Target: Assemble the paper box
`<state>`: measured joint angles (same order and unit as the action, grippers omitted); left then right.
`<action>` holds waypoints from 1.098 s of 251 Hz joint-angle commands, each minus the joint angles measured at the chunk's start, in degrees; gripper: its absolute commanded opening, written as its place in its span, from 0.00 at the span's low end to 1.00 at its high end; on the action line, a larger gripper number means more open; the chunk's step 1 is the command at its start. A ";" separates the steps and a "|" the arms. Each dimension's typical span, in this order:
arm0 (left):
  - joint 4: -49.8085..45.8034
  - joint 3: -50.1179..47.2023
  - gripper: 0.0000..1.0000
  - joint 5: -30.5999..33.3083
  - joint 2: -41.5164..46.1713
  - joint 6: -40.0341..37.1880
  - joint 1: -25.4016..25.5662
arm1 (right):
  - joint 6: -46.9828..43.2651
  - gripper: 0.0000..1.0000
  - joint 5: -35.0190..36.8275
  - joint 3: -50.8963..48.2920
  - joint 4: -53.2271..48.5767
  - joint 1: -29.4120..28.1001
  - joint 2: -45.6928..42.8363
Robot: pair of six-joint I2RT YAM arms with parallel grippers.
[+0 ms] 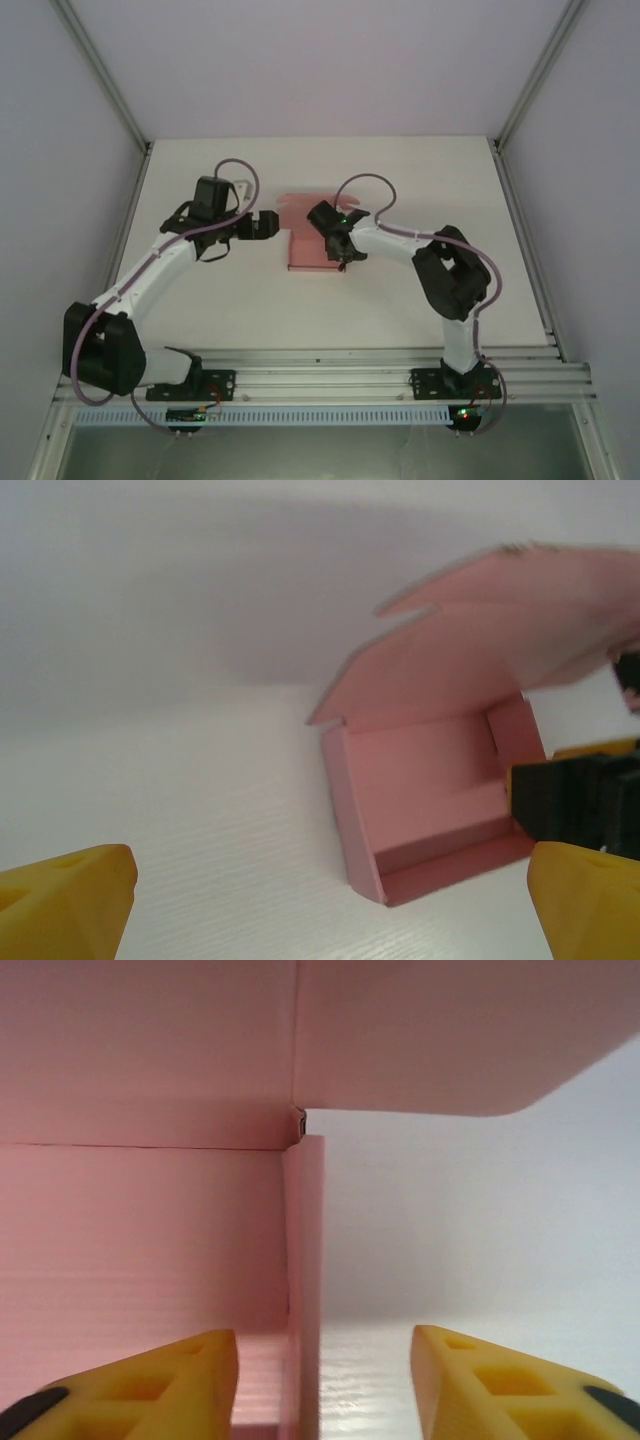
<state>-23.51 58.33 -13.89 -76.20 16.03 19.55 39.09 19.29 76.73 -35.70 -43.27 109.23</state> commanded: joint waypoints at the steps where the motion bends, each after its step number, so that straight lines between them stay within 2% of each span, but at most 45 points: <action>1: 1.69 2.73 1.00 -5.23 -1.68 -9.00 0.65 | -8.24 0.68 3.16 -2.65 4.90 0.40 -9.00; 9: 1.99 3.14 1.00 -5.10 -2.21 -10.23 0.57 | -11.18 0.84 3.39 -3.91 7.22 0.99 -11.38; 24: 1.66 4.84 1.00 -4.61 -3.92 -12.01 0.41 | -17.34 0.99 1.00 -6.63 12.73 2.93 -15.97; 46: 0.53 7.86 0.99 -4.77 -7.57 -16.06 0.14 | -23.77 0.99 -8.81 -12.15 22.14 7.14 -21.41; 75: -0.14 11.31 1.00 -10.78 -12.63 -21.63 -1.06 | -30.96 0.99 -25.61 -17.41 33.56 13.88 -23.71; 92: -2.02 14.19 1.00 -14.88 -15.72 -24.15 -1.78 | -34.59 0.99 -36.93 -15.93 33.77 17.75 -21.96; 129: -6.62 20.97 0.86 -17.10 -21.86 -27.66 -2.58 | -38.32 1.00 -52.98 -5.33 23.95 23.92 -13.58; 144: -8.28 22.87 0.81 -18.90 -23.73 -29.50 -2.76 | -39.13 0.93 -55.94 -2.79 21.80 25.08 -10.63; 186: -12.23 25.57 0.63 -21.39 -26.58 -33.22 -2.69 | -40.55 0.77 -53.78 -1.11 18.89 25.20 -7.67; 228: -13.66 26.47 0.58 -21.18 -28.15 -34.89 -2.59 | -41.07 0.66 -52.96 -1.34 17.26 25.02 -7.69; 258: -14.22 26.66 0.39 -20.85 -28.83 -35.24 -2.52 | -41.04 0.55 -50.15 -0.89 15.34 25.01 -7.57; 275: -13.66 26.40 0.26 -20.28 -28.87 -34.19 -2.33 | -41.82 0.36 -48.15 -0.27 14.08 24.86 -7.46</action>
<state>-35.51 82.78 -33.06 -104.29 -17.72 16.93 -1.02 -31.33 73.95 -17.56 -18.15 101.12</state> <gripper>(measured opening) 0.355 0.495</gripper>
